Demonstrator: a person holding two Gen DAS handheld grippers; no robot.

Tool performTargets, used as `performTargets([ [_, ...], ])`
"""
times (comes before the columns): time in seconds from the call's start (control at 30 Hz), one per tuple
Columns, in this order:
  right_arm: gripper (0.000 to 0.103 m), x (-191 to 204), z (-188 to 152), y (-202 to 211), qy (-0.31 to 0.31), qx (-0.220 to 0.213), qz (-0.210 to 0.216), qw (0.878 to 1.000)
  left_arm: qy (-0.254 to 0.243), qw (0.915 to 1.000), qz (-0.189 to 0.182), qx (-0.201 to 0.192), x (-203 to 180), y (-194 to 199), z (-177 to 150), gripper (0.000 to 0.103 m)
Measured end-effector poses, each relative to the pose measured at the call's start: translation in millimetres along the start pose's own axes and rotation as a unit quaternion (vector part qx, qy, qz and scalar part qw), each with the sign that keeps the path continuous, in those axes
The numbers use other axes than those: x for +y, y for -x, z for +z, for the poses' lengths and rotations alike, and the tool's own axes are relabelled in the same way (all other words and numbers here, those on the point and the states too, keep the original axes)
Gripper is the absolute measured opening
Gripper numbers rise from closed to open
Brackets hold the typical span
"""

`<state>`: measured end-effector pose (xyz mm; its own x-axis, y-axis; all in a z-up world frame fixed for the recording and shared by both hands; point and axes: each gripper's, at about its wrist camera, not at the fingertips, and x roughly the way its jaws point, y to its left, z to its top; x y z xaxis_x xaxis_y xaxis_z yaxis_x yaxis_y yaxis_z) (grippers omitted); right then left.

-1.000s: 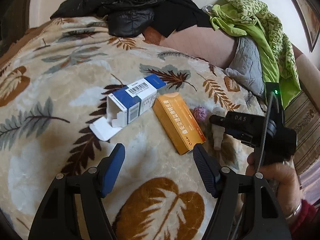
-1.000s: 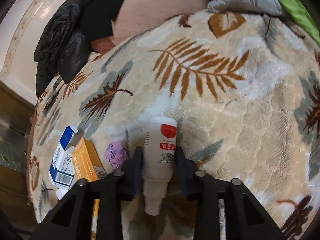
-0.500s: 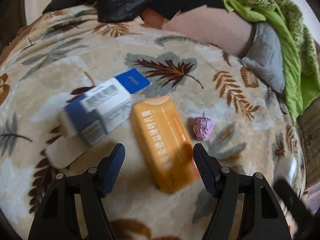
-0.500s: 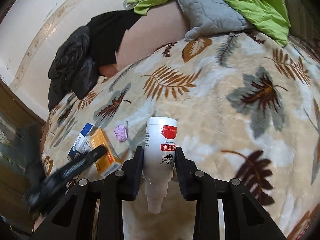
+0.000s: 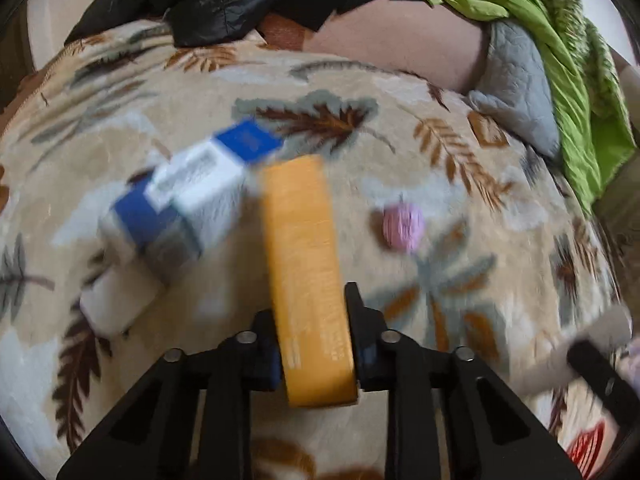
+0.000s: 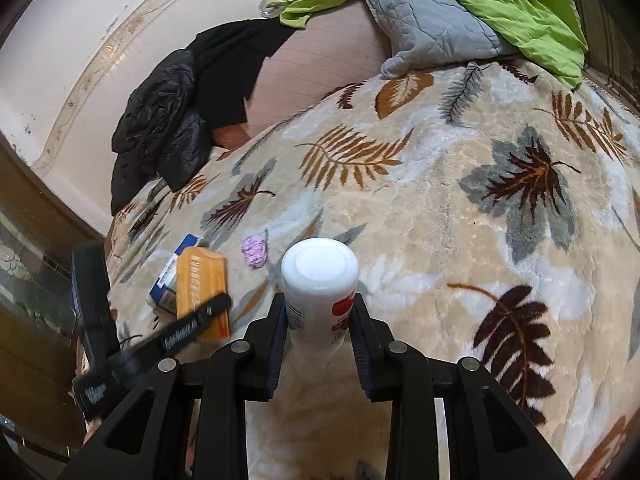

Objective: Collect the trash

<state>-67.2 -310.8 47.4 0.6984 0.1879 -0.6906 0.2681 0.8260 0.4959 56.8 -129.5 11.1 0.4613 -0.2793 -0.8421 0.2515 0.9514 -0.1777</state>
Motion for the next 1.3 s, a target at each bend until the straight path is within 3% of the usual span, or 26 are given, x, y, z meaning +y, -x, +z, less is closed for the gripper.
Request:
performTargets([
  [0.37, 0.032, 26, -66, 26, 0.074, 0.033, 0.031, 0.996, -0.056, 0.9981, -0.023, -0.015, 15, 86, -85, 0.023],
  [0.53, 0.032, 46, -89, 29, 0.119, 0.038, 0.036, 0.992, -0.049, 0.9968, 0.015, -0.062, 24, 114, -116, 0.023],
  [0.73, 0.032, 65, -97, 29, 0.161, 0.021, 0.032, 0.986, -0.049, 0.9931, 0.054, -0.092, 35, 121, -117, 0.023],
  [1.3, 0.032, 64, -93, 26, 0.153, 0.017, 0.038, 0.987, -0.074, 0.9882, 0.07, -0.114, 29, 121, -112, 0.023],
])
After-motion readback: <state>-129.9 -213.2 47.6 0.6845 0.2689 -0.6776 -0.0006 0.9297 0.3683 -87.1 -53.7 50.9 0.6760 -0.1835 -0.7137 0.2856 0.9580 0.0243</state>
